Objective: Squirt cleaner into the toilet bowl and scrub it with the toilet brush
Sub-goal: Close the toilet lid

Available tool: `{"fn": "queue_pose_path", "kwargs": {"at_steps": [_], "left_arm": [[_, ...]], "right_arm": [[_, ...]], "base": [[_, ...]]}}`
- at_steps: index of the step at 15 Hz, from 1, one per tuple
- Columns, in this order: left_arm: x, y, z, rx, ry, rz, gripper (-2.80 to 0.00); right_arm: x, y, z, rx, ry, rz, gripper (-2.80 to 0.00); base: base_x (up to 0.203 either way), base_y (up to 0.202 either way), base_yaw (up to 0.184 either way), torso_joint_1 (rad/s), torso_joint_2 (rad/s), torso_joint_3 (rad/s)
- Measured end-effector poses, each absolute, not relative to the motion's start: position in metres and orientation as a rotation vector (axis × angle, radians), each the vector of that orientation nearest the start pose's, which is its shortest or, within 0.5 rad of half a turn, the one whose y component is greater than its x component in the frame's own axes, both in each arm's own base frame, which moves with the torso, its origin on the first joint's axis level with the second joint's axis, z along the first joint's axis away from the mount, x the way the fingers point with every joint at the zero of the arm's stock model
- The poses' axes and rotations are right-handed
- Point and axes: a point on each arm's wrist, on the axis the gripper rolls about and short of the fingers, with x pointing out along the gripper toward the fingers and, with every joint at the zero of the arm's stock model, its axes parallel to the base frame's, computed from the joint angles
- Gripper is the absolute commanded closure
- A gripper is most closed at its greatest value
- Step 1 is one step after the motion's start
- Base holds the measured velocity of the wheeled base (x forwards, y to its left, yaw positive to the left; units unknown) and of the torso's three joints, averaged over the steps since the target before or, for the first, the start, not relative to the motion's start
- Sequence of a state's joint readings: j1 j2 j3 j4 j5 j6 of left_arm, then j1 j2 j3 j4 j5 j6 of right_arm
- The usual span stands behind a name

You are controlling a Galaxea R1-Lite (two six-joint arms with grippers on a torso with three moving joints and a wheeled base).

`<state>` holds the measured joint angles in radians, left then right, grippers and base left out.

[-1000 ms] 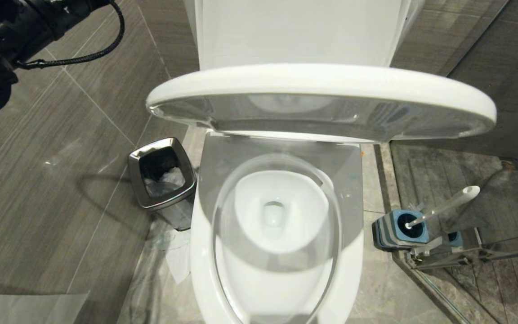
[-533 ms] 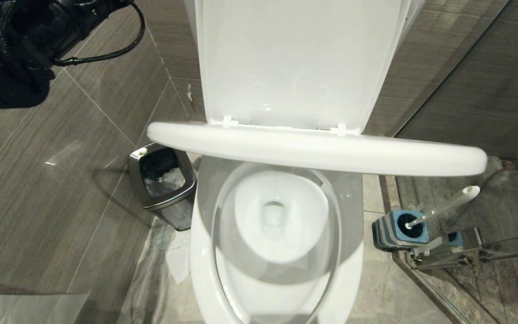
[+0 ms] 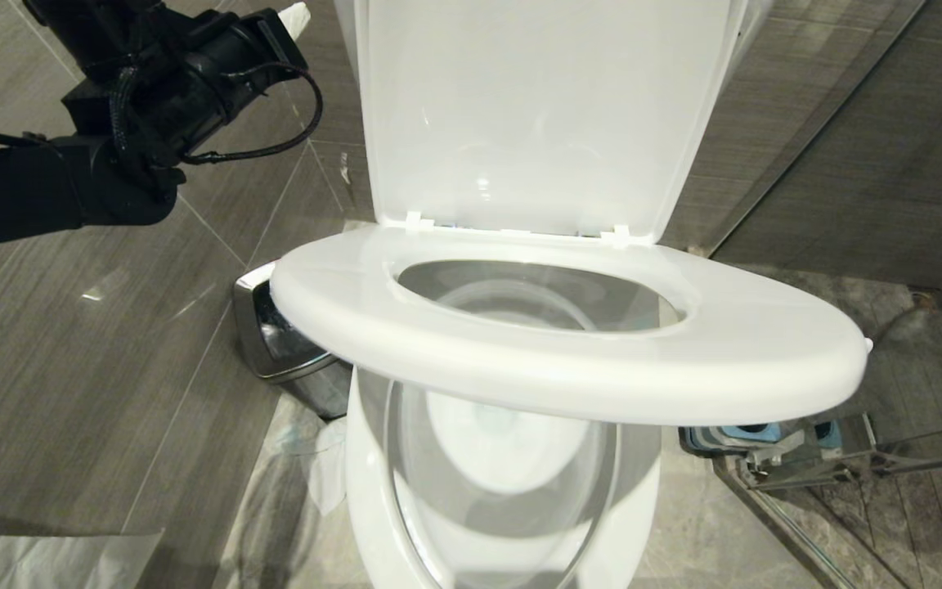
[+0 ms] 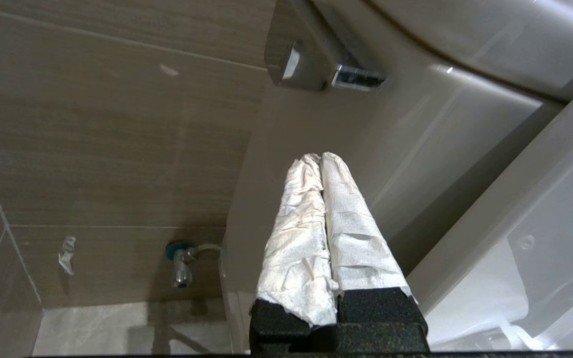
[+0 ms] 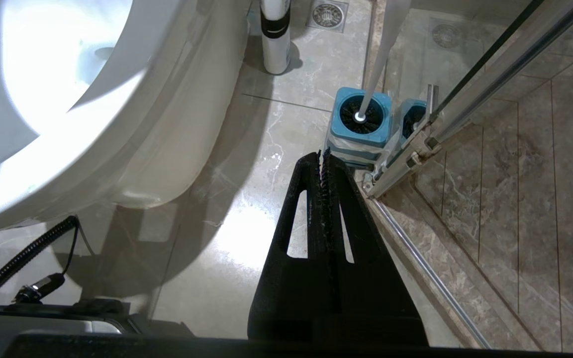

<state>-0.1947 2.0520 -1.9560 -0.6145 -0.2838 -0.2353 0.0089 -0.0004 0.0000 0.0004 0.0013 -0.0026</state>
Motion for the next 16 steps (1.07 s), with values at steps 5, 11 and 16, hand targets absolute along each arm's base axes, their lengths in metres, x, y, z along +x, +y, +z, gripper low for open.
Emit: {"fn": "queue_pose_path", "kwargs": {"at_steps": [5, 11, 16], "left_arm": [[0.404, -0.090, 0.368, -0.207, -0.446, -0.538, 0.00], [0.405, -0.105, 0.363, -0.214, -0.432, -0.577, 0.00], [0.405, -0.107, 0.363, -0.212, -0.430, -0.583, 0.00]], "right_arm": [[-0.023, 0.000, 0.075, -0.002, 0.000, 0.010, 0.00], [-0.023, 0.000, 0.075, -0.003, 0.000, 0.010, 0.00], [-0.023, 0.000, 0.075, -0.002, 0.000, 0.010, 0.00]], "base": [[0.000, 0.000, 0.000, 0.000, 0.00, 0.000], [0.000, 0.000, 0.000, 0.000, 0.00, 0.000], [0.000, 0.000, 0.000, 0.000, 0.00, 0.000]]}}
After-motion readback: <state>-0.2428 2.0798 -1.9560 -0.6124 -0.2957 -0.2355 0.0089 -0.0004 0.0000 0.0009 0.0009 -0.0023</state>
